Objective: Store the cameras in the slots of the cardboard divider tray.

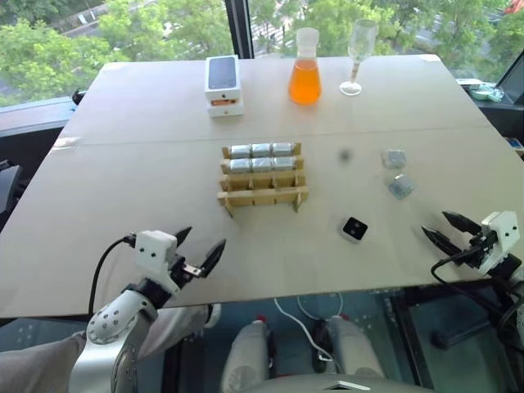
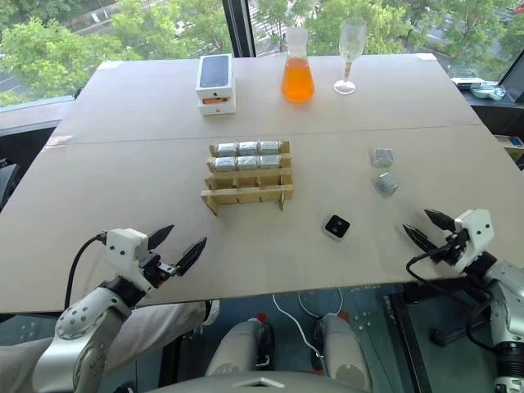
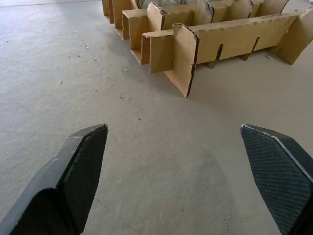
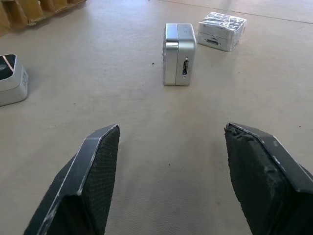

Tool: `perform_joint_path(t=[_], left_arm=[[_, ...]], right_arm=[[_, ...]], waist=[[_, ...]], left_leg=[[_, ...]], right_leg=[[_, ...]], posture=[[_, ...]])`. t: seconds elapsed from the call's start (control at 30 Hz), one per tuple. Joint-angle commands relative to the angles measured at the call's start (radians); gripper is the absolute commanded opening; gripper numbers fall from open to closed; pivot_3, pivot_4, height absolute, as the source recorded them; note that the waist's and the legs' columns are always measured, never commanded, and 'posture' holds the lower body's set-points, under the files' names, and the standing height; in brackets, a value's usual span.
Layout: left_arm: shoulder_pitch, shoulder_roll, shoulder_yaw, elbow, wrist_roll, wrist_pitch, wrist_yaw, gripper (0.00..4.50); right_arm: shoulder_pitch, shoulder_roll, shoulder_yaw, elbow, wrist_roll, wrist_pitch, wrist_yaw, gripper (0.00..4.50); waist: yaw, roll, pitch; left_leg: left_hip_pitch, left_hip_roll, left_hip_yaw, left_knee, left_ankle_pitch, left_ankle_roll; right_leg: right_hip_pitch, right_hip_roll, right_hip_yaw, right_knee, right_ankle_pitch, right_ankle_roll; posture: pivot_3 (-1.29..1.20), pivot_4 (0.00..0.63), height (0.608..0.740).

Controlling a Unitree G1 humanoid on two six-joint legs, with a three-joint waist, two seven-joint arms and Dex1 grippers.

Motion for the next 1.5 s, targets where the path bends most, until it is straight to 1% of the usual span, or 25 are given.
perform_joint_path(t=[0.03,0.33,0.43,0.5,0.63,0.73,0.8,0.83,0.87,0.9,0.93,1.1,1.23,1.37,1.5], left_arm=[[-0.011,0.02,0.019,-0.007,-0.019,-0.011,-0.029,4.5],[-0.028,0.046,0.019,0.008,-0.037,-0.005,-0.081,4.5],[-0.035,0.065,0.015,0.012,-0.033,-0.012,-0.104,4.5],[-0.025,0.094,0.009,0.004,-0.04,-0.015,-0.153,4.5],[-0.03,0.186,0.021,-0.049,-0.144,0.038,-0.291,4.5],[-0.054,0.254,0.031,-0.066,-0.201,0.072,-0.362,4.5],[-0.065,0.341,0.048,-0.119,-0.33,0.131,-0.495,4.5],[-0.074,0.373,0.052,-0.133,-0.352,0.142,-0.531,4.5],[-0.084,0.398,0.055,-0.137,-0.356,0.143,-0.549,4.5],[-0.096,0.415,0.056,-0.134,-0.347,0.14,-0.553,4.5],[-0.111,0.43,0.058,-0.134,-0.341,0.137,-0.559,4.5],[-0.143,0.465,0.061,-0.136,-0.35,0.126,-0.609,4.5],[-0.157,0.489,0.044,-0.121,-0.283,0.061,-0.67,4.5],[-0.168,0.498,0.027,-0.105,-0.232,0.012,-0.703,4.5],[-0.164,0.49,0.025,-0.1,-0.219,-0.002,-0.712,4.5]], right_arm=[[0.002,-0.013,-0.028,-0.027,0.008,-0.006,-0.003,3.37],[0.013,-0.004,-0.016,-0.059,-0.007,-0.004,-0.031,3.37],[0.019,-0.011,-0.008,-0.082,0.001,0.0,-0.007,3.37],[0.023,-0.014,0.004,-0.115,0.005,0.007,0.011,3.37],[0.039,-0.027,0.041,-0.194,0.025,0.069,0.061,3.37],[0.047,-0.04,0.075,-0.244,0.031,0.107,0.098,3.37],[0.049,-0.041,0.118,-0.298,0.02,0.145,0.099,3.37],[0.05,-0.036,0.134,-0.314,0.008,0.141,0.097,3.37],[0.056,-0.038,0.15,-0.328,-0.001,0.148,0.097,3.94],[0.062,-0.038,0.16,-0.334,-0.01,0.144,0.097,4.34],[0.065,-0.032,0.17,-0.336,-0.024,0.135,0.088,4.47],[0.063,0.0,0.205,-0.345,-0.057,0.132,0.042,4.47],[0.055,0.016,0.237,-0.37,-0.059,0.188,0.014,4.47],[0.034,0.054,0.282,-0.385,-0.083,0.185,-0.021,4.47],[0.009,0.083,0.33,-0.377,-0.135,0.172,-0.058,4.47]], waist=[[0.0,0.0,0.0],[0.0,0.0,0.0],[0.0,0.0,0.0],[-0.001,0.0,0.0],[-0.001,0.0,0.0],[0.001,0.001,0.0],[0.0,0.0,0.0],[0.0,0.0,0.0],[0.0,0.0,0.0],[0.0,0.002,0.0],[0.0,0.002,0.0],[-0.001,0.002,0.0],[0.0,0.002,0.0],[-0.001,0.002,0.0],[-0.001,0.002,0.0]], left_leg=[[0.0,0.0,0.0,0.0,0.0,0.0],[0.0,0.0,0.0,0.0,0.0,0.0],[0.0,0.0,0.0,0.0,0.0,0.0],[0.0,0.0,0.0,0.0,0.0,0.0],[0.0,0.0,0.0,0.0,0.0,0.0],[0.0,0.0,0.0,0.0,0.0,0.0],[0.0,0.0,0.0,0.0,0.0,0.0],[0.0,0.0,-0.001,0.0,0.0,0.0],[-0.001,0.0,-0.001,0.0,0.0,0.0],[-0.001,0.0,-0.001,0.0,0.0,0.0],[-0.001,0.0,-0.001,0.0,0.0,0.0],[-0.001,0.0,-0.001,0.0,0.0,0.0],[-0.001,0.0,-0.001,0.0,0.0,0.0],[0.0,0.0,-0.001,0.0,0.0,0.0],[-0.001,0.0,-0.001,0.0,0.0,0.0]], right_leg=[[0.0,0.0,0.0,0.0,0.0,0.0],[0.0,0.0,0.0,0.0,0.0,0.0],[0.0,0.0,0.0,0.0,0.0,0.0],[0.0,0.0,0.0,0.0,0.0,0.0],[0.0,0.0,0.0,0.0,0.0,0.0],[0.0,0.0,-0.001,0.0,0.0,0.0],[0.0,0.0,-0.001,0.0,0.0,0.0],[0.0,0.0,-0.001,0.0,0.0,0.0],[0.0,0.0,-0.001,0.0,0.0,0.0],[0.0,0.0,-0.001,0.0,0.0,0.0],[0.0,0.0,-0.001,0.0,0.0,0.0],[0.0,0.0,-0.001,0.0,0.0,0.0],[0.0,0.001,-0.001,0.0,0.0,0.0],[0.0,0.001,-0.001,0.0,0.0,0.0],[0.0,0.001,-0.001,0.0,0.0,0.0]], posture=[[0.0,0.15,0.74],[0.0,0.15,0.74],[0.0,0.15,0.74],[0.0,0.15,0.74],[0.0,0.15,0.74],[0.0,0.15,0.74],[0.0,0.15,0.74],[0.0,0.15,0.74],[0.0,0.15,0.74],[0.0,0.15,0.74],[0.0,0.15,0.74],[0.0,0.15,0.74],[0.0,0.15,0.74],[0.0,0.15,0.74],[0.0,0.15,0.74]])
